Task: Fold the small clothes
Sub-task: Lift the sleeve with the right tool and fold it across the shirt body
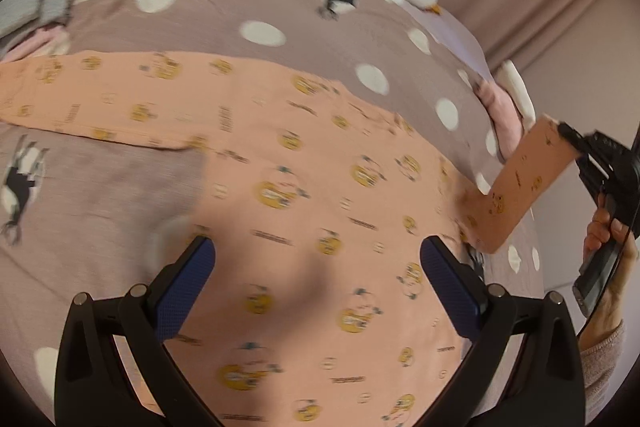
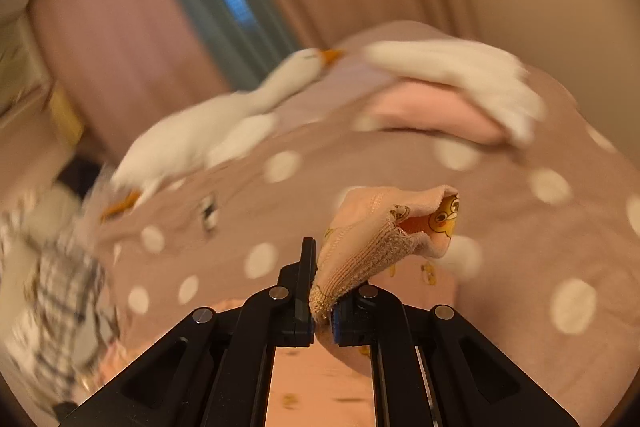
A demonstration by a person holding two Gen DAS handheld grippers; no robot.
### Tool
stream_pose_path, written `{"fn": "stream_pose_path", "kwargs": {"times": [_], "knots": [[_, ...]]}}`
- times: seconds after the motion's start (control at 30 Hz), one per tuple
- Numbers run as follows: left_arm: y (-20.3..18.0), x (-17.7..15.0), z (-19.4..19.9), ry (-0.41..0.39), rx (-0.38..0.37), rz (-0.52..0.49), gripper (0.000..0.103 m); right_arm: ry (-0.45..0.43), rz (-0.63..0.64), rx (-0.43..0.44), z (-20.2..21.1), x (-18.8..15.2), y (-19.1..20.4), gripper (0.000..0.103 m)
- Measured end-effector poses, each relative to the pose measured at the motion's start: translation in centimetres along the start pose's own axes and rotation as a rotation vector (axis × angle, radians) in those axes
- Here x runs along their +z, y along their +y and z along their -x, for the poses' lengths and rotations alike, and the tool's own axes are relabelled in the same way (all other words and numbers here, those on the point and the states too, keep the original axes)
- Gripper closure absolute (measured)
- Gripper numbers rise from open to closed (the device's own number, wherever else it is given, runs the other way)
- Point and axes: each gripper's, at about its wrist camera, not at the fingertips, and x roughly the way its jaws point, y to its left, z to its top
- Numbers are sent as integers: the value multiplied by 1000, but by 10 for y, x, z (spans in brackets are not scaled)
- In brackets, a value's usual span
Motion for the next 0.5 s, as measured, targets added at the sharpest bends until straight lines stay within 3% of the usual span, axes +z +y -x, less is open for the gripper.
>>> {"fn": "stream_pose_path", "kwargs": {"times": [0.1,0.23,0.5], "knots": [[24,4,11,-23,28,32,1,44,153,-7,-37,-15,59,95],[51,6,17,-32,58,74,1,134,371,-45,-91,-67,126,95],[82,12,18,-36,73,137,1,307,664,-115,-153,-177,184,95]]}}
